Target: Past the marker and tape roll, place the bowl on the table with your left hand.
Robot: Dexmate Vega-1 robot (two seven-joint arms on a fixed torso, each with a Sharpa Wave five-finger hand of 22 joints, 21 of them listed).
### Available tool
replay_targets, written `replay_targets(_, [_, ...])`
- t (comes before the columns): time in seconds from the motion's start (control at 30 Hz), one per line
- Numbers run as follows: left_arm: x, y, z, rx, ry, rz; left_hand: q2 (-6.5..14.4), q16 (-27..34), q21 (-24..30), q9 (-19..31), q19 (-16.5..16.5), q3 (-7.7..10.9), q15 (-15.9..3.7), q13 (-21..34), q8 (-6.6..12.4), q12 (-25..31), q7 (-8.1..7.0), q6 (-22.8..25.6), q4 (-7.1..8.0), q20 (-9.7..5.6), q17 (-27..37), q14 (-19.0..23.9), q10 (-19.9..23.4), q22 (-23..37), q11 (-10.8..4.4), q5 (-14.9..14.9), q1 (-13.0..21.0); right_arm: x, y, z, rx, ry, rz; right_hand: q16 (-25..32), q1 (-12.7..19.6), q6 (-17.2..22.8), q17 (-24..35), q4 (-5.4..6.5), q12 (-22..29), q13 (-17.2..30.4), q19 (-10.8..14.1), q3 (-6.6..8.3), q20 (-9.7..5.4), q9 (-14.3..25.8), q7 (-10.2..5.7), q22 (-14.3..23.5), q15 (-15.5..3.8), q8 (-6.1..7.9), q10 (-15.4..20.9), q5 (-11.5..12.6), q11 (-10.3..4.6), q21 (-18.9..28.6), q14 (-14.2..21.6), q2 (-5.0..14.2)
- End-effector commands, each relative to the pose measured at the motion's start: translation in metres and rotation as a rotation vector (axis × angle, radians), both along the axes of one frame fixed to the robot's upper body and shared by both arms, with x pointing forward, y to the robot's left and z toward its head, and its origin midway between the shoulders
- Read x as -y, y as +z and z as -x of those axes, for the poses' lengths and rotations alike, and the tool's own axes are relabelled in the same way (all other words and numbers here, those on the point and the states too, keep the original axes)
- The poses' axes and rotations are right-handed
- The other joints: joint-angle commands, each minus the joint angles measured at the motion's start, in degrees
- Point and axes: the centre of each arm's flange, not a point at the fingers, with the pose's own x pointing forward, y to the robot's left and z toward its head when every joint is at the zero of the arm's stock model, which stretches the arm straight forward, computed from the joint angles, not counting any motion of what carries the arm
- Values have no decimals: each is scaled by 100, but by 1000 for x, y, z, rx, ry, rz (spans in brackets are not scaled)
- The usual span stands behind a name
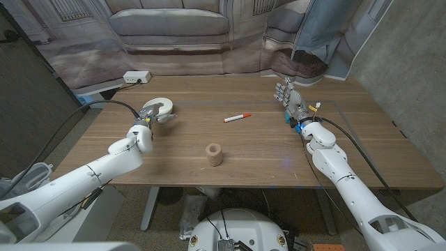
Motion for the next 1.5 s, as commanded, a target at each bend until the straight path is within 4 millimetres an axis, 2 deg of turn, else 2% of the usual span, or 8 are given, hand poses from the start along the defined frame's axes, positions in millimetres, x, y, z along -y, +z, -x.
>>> replay_targets(0.03, [5, -1, -4, -3, 44, -34, -34, -11, -25, 28, 50, 3, -197, 21, -23, -15, -26, -78, -96, -210, 17, 47, -30, 18, -41, 56, 165, -1, -3, -1, -4, 1, -6, 14, 0, 39, 20, -14, 6, 29, 40, -27, -234, 10, -20, 30, 15, 13, 56, 14, -4, -10, 51, 1])
replay_targets(0.13, [8, -2, -3, 20, 61, -59, -135, 12, -24, 35, 143, -22, -191, 30, 18, 15, -56, -5, -211, -170, 19, 116, 33, 18, -64, 47, 356, 0, -3, -1, -5, 0, -7, 13, 1, 41, 20, -15, 4, 29, 44, -28, -234, 10, -19, 30, 11, 13, 52, 14, -5, -13, 51, 2])
replay_targets(0.4, [12, -1, -4, 24, 88, -73, -235, 26, -38, 46, 220, -69, -225, 41, 59, 55, -62, 92, -305, -151, 26, 181, 144, 22, -94, 18, 535, 3, -5, -1, -9, -3, -8, 12, 1, 34, 20, -19, 2, 29, 53, -31, -229, 10, -18, 31, 12, 10, 51, 13, -12, -26, 57, 4])
replay_targets(0.7, [15, 1, -11, 5, 70, -76, -217, 46, -50, 53, 283, -92, -305, 48, 111, 92, -130, 257, -321, -211, 39, 252, 271, 29, -169, 0, 635, 5, -6, -2, -11, -4, -11, 12, 3, 38, 20, -23, 1, 29, 62, -32, -229, 10, -17, 32, 14, 11, 53, 13, -29, -37, 65, 8])
replay_targets(1.17, [21, 0, -28, -44, 58, -80, -163, 46, -55, 57, 363, -108, -320, 53, 110, 83, -140, 305, -319, -237, 49, 284, 291, 34, -135, -11, 719, 7, -6, 0, -14, -13, -17, 11, 3, 45, 20, -28, 0, 29, 75, -36, -229, 10, -15, 33, 22, 12, 59, 12, -19, -54, 74, 11])
replay_targets(1.23, [21, 0, -29, -49, 55, -79, -145, 59, -47, 58, 404, -106, -335, 54, 118, 90, -151, 338, -321, -255, 51, 326, 318, 35, -135, -11, 747, 7, -6, 0, -14, -13, -18, 11, 3, 46, 20, -28, 1, 29, 76, -36, -228, 10, -14, 33, 19, 12, 61, 12, -18, -56, 76, 11])
replay_targets(1.33, [22, -1, -31, -58, 55, -77, -113, 68, -33, 59, 488, -106, -404, 55, 135, 103, -144, 406, -325, -380, 49, 377, 374, 36, -119, -15, 803, 6, -6, -1, -15, -12, -17, 10, 3, 47, 21, -29, 2, 29, 76, -38, -228, 11, -17, 34, 22, 12, 67, 12, -9, -62, 76, 11])
replay_targets(1.5, [22, -3, -33, -68, 58, -74, -57, 107, -3, 62, 623, -102, -445, 56, 162, 129, -158, 518, -329, -394, 52, 526, 480, 41, -159, -22, 885, 6, -5, -3, -16, -9, -18, 6, 2, 45, 21, -31, -1, 30, 74, -40, -222, 11, -20, 34, 24, 11, 62, 11, -10, -71, 71, 11])
